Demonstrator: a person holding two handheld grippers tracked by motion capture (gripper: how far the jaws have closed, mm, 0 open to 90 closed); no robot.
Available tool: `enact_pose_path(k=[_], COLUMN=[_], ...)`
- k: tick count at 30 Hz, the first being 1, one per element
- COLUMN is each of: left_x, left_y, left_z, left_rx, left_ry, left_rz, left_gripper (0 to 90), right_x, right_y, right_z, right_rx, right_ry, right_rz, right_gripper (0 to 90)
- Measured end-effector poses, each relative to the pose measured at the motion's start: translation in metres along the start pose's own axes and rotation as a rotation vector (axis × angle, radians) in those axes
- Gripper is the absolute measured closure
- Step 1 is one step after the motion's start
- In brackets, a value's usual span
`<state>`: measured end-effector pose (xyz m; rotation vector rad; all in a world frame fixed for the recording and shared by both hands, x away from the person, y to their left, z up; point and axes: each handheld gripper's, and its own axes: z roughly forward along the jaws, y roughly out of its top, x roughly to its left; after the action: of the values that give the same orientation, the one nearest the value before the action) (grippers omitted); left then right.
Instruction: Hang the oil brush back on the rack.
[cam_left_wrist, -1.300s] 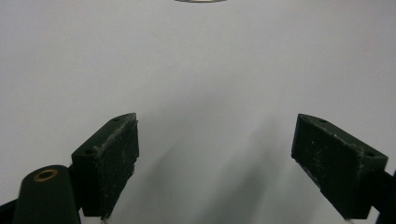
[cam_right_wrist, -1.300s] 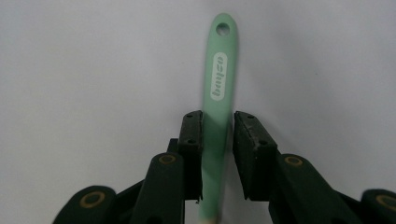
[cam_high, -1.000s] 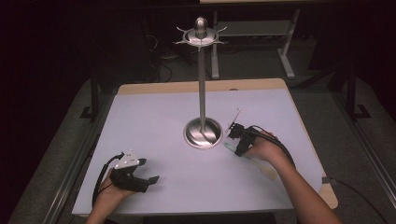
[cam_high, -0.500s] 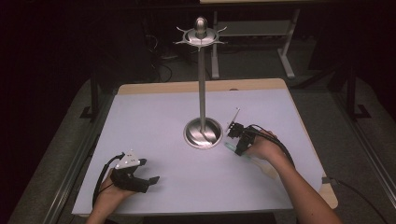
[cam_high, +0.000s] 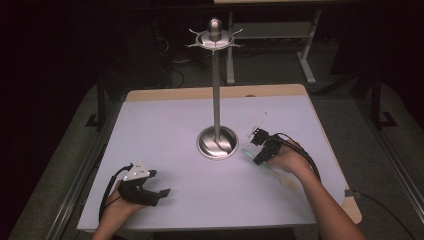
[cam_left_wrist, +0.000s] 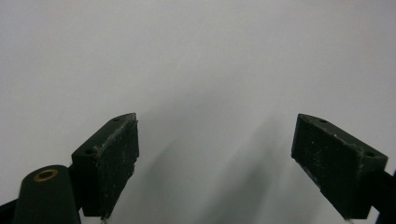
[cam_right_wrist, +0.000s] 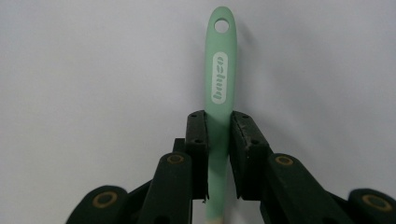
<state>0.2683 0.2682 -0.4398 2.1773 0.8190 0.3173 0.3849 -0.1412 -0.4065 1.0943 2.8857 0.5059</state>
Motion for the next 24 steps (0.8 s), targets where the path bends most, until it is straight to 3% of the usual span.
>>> enact_pose_path(k=[17,24], left_x=[0.000,-0.001], left_y=[0.000,-0.001], left_z=[0.001,0.001], left_rx=[0.007,0.000], left_ry=[0.001,0.000], left_rz=[-0.004,-0.011], left_gripper=[14.7,14.7], right_x=[-0.011,-0.016], right_y=[-0.038,-0.051], right_z=[-0.044,-0.055], right_rx=[-0.376,-0.476], right_ry=[0.028,0.027], right_rz=[0.055,0.082], right_gripper=[77.8,77.9])
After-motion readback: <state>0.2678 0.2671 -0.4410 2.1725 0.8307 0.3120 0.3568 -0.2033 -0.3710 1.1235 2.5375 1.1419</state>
